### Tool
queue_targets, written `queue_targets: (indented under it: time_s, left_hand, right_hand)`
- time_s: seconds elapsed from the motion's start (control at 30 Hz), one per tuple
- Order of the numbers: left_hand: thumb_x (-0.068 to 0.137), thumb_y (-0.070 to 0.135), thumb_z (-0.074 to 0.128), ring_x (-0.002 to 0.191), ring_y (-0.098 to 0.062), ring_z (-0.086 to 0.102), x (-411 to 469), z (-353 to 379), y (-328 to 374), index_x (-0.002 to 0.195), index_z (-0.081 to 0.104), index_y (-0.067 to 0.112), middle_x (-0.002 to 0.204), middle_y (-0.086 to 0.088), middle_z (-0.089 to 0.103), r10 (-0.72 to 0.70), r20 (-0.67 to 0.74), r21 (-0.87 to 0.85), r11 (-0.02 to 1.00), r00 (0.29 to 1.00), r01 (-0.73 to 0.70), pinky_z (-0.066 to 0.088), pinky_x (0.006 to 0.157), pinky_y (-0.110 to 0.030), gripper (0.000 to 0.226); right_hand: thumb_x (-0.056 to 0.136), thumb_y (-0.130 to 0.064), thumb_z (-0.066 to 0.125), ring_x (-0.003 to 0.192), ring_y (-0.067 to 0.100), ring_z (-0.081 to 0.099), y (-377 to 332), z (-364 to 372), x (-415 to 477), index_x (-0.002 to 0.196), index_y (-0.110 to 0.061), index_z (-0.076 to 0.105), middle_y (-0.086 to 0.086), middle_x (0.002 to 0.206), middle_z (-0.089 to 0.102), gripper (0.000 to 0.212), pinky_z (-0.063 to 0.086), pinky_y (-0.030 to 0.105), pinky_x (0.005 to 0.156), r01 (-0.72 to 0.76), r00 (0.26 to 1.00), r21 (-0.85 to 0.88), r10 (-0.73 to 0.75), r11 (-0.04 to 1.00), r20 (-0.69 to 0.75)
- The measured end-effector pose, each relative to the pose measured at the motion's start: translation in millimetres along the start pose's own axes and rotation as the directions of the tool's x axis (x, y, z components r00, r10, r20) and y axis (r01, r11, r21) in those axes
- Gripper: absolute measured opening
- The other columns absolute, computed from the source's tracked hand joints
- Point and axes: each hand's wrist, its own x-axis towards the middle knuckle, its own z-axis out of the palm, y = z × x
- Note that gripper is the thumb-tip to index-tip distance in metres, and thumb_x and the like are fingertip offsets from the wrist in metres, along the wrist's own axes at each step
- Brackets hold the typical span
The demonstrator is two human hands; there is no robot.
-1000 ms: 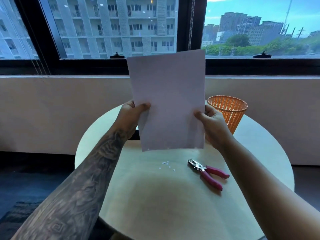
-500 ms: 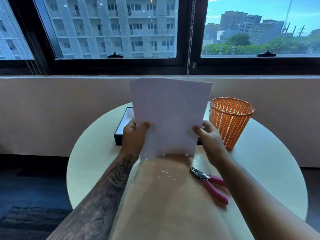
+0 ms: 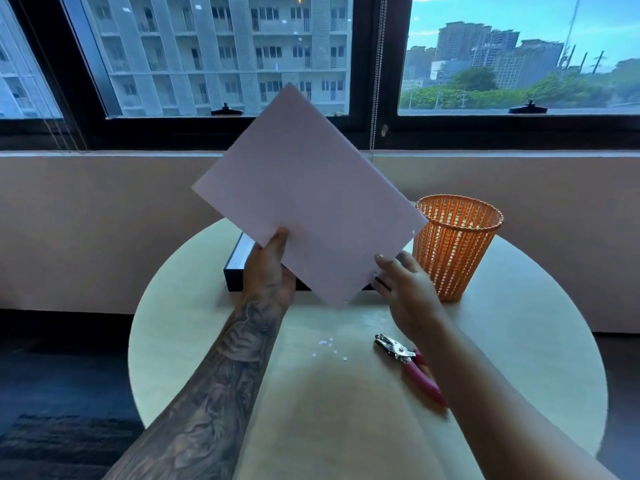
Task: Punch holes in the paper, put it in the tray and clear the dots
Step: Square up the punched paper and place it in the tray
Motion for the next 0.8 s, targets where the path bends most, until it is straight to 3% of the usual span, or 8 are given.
queue_targets:
  time_s: [0.1,0.17,0.23,0.3,0.4,0.53,0.63,0.8]
  left_hand:
    - [0.095,0.006,0.059,0.069,-0.007,0.072,-3.6,-4.0,11.3,0.095,0.067,0.015,0.078,0.006,0.077,-0.056,0.016,-0.06,0.997,0.998,0.057,0.057,0.058,-0.019,0.012]
    - [0.096,0.013,0.06,0.061,0.0,0.066,6.9,-26.1,39.0,0.092,0.066,0.02,0.073,0.012,0.073,0.005,-0.031,-0.023,1.0,1.0,-0.006,0.048,0.047,-0.012,0.009]
    - [0.094,0.014,0.063,0.071,-0.002,0.065,16.7,-47.6,66.4,0.102,0.068,0.021,0.086,0.008,0.073,0.137,0.046,0.128,0.982,0.99,-0.142,0.05,0.053,-0.012,0.012]
    - [0.093,0.007,0.063,0.072,-0.009,0.07,18.9,-55.6,77.4,0.107,0.069,0.017,0.088,0.003,0.077,0.129,0.198,0.341,0.92,0.972,-0.192,0.056,0.06,-0.02,0.019]
    - [0.089,-0.002,0.064,0.067,-0.012,0.071,22.3,-58.1,78.0,0.096,0.074,0.015,0.083,0.002,0.078,0.103,0.274,0.541,0.805,0.956,-0.242,0.058,0.062,-0.025,0.021]
    - [0.087,0.005,0.062,0.07,-0.017,0.068,23.3,-64.8,77.0,0.096,0.076,0.021,0.087,0.003,0.076,0.12,0.273,0.583,0.769,0.955,-0.263,0.048,0.064,-0.032,0.022]
    - [0.082,0.01,0.062,0.078,-0.019,0.069,19.5,-64.3,68.5,0.097,0.076,0.022,0.094,0.0,0.076,0.17,0.247,0.522,0.806,0.954,-0.279,0.052,0.067,-0.031,0.023]
    - [0.091,0.002,0.061,0.066,-0.012,0.064,12.6,-68.5,40.0,0.093,0.068,0.015,0.086,0.0,0.071,0.231,0.115,0.575,0.777,0.966,-0.254,0.048,0.051,-0.02,0.015]
  right_hand:
    - [0.094,0.003,0.056,0.075,0.02,0.069,-13.8,-0.3,2.7,0.108,-0.014,0.068,0.004,0.09,0.074,0.025,0.055,0.037,0.063,0.071,0.997,0.008,-0.071,0.997,-0.029]
    - [0.095,0.001,0.057,0.072,0.019,0.071,-29.4,-10.7,5.5,0.114,-0.01,0.068,0.004,0.09,0.075,0.025,0.055,0.032,0.056,0.111,0.993,-0.042,-0.112,0.993,-0.031]
    - [0.095,-0.003,0.061,0.083,0.023,0.073,-38.4,-20.9,7.3,0.123,-0.007,0.066,0.008,0.1,0.076,0.029,0.06,0.037,0.065,0.121,0.992,-0.092,-0.122,0.988,-0.01]
    - [0.096,-0.005,0.062,0.093,0.026,0.073,-40.7,-23.2,7.0,0.122,-0.01,0.068,0.011,0.107,0.075,0.028,0.06,0.04,0.072,0.139,0.99,-0.164,-0.136,0.977,0.026]
    - [0.097,-0.006,0.062,0.091,0.024,0.074,-41.2,-19.3,5.0,0.121,-0.011,0.068,0.008,0.105,0.076,0.025,0.06,0.034,0.069,0.194,0.981,-0.226,-0.187,0.955,0.052]
    - [0.098,-0.005,0.06,0.098,0.028,0.074,-38.2,-18.8,5.4,0.124,-0.008,0.065,0.01,0.111,0.074,0.027,0.062,0.042,0.08,0.214,0.977,-0.206,-0.209,0.955,0.049]
    - [0.098,-0.004,0.06,0.099,0.027,0.074,-37.3,-17.4,6.9,0.122,-0.01,0.066,0.009,0.111,0.075,0.026,0.062,0.039,0.081,0.225,0.974,-0.201,-0.219,0.954,0.051]
    - [0.097,-0.006,0.06,0.095,0.022,0.072,-26.0,-22.7,0.7,0.117,-0.015,0.065,0.005,0.105,0.073,0.023,0.061,0.035,0.077,0.185,0.983,-0.25,-0.183,0.95,0.029]
